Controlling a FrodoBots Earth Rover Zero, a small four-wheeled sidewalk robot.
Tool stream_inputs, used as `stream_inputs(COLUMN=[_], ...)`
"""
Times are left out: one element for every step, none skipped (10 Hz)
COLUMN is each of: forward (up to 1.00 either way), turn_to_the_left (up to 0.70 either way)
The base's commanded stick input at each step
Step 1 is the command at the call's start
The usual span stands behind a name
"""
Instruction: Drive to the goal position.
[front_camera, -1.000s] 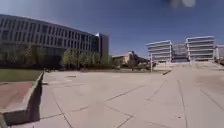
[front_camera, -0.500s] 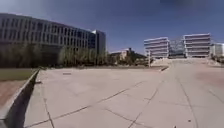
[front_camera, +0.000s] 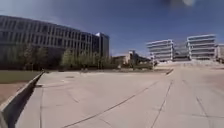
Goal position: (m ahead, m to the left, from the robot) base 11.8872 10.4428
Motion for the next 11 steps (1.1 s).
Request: stream_inputs(forward=[0.7,0.7,0.7,0.7,0.7,0.7,0.7,0.7,0.7,0.7,0.7], turn_to_the_left=[0.03,0.09,0.15,0.21,0.26,0.34,0.27,0.21,0.15,0.09,0.05])
